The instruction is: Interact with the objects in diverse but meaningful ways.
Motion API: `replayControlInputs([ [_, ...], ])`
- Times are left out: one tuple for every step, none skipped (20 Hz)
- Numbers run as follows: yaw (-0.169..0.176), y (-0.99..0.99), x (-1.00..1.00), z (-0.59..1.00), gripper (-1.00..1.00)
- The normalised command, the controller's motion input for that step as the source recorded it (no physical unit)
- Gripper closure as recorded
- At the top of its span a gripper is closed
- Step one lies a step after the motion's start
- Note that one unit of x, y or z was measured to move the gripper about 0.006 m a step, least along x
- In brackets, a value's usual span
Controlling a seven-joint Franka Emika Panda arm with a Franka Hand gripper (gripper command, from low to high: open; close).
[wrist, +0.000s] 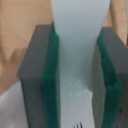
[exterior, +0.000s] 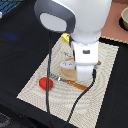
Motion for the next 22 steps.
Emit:
replayControlInputs([
  [0.004, 0.25, 0.00, -0.33, 1.00],
  [0.006, 0.24, 0.00, -0.29, 1.00],
  [0.003, 0.17, -0.04, -0.29, 1.00],
  [0.000, 0.13, -0.03, -0.17, 1.00],
  [0.000, 0.13, -0.02, -0.17, 1.00],
  [0.000, 0.10, -0.03, -0.17, 1.00],
  [0.000, 0.05, -0.08, -0.15, 1.00],
  [0.003, 0.01, -0.08, -0.11, 1.00],
  [0.000, 0.02, -0.07, -0.04, 1.00],
  [0.000, 0.00, -0.10, 0.00, 1.00],
  [0.000, 0.00, -0.15, 0.18, -1.00],
  [0.000, 0.00, -0.13, 0.64, -1.00],
  [0.000, 0.00, -0.13, 0.74, -1.00],
  [0.000, 0.00, -0.08, 0.81, -1.00],
  [0.000, 0.00, -0.07, 0.79, -1.00],
  [0.000, 0.00, -0.11, 0.72, -1.00],
  [0.000, 0.03, -0.10, 0.63, -1.00],
  [0.000, 0.04, -0.07, 0.56, -1.00],
  [0.000, 0.03, -0.10, 0.50, -1.00],
  [0.000, 0.02, -0.15, 0.47, -1.00],
  [0.000, 0.01, -0.17, 0.42, -1.00],
  [0.000, 0.00, -0.21, 0.41, -1.00],
])
